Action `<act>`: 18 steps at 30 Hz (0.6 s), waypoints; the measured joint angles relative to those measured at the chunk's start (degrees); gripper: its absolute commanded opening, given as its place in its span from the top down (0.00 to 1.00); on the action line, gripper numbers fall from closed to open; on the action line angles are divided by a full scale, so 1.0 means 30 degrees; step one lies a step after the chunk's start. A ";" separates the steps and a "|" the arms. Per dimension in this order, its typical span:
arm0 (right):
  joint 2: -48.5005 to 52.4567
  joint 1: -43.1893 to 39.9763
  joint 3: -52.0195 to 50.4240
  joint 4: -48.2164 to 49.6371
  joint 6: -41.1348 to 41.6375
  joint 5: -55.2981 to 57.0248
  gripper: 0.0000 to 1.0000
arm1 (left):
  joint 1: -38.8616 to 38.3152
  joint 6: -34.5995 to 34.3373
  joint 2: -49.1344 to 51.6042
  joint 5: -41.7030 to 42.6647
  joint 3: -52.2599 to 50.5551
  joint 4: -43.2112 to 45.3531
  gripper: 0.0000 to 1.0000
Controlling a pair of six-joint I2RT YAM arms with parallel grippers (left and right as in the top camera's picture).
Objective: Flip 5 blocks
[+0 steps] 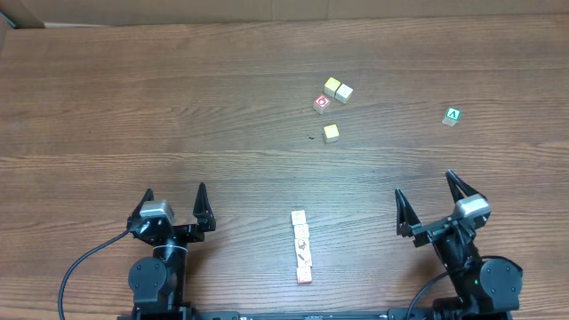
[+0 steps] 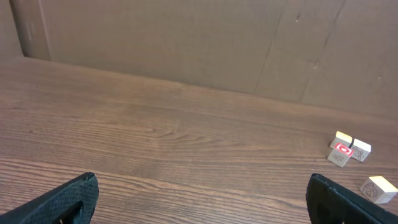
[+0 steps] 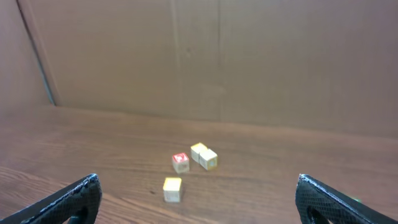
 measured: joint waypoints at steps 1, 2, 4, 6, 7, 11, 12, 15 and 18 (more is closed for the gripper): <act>0.0000 -0.0131 -0.0240 0.0066 0.0000 -0.0036 0.00 | 0.0000 0.0007 0.0000 0.0000 0.0000 0.0000 0.00; -0.0007 -0.0248 -0.0466 0.0073 -0.0007 -0.0058 0.00 | 0.0000 0.0007 0.0000 0.0000 0.0000 0.0000 0.00; -0.0015 -0.0488 -0.1027 0.0073 -0.0007 -0.0066 0.00 | 0.0000 0.0007 0.0000 0.0000 0.0000 0.0000 0.00; -0.0015 -0.0561 -0.1486 0.0109 0.0000 -0.0066 0.00 | 0.0000 0.0007 0.0000 0.0000 0.0000 0.0000 0.00; -0.0015 -0.0583 -0.1734 0.0204 -0.0007 -0.0066 0.00 | 0.0000 0.0007 0.0000 0.0000 0.0000 0.0000 0.00; -0.0015 -0.0583 -0.1945 0.0372 0.0000 0.0262 0.00 | 0.0000 0.0007 0.0000 0.0000 0.0000 0.0000 0.00; -0.0015 -0.0583 -0.1945 0.0408 -0.0007 0.0495 0.00 | 0.0000 0.0007 0.0000 0.0000 0.0000 0.0000 0.00; -0.0015 -0.0597 -0.1945 0.0415 0.0000 0.0845 0.00 | 0.0000 0.0007 0.0000 0.0000 0.0000 0.0000 0.00; -0.0015 -0.0597 -0.1945 0.0423 -0.0007 0.1100 0.00 | 0.0000 0.0007 0.0000 0.0000 0.0000 0.0000 0.00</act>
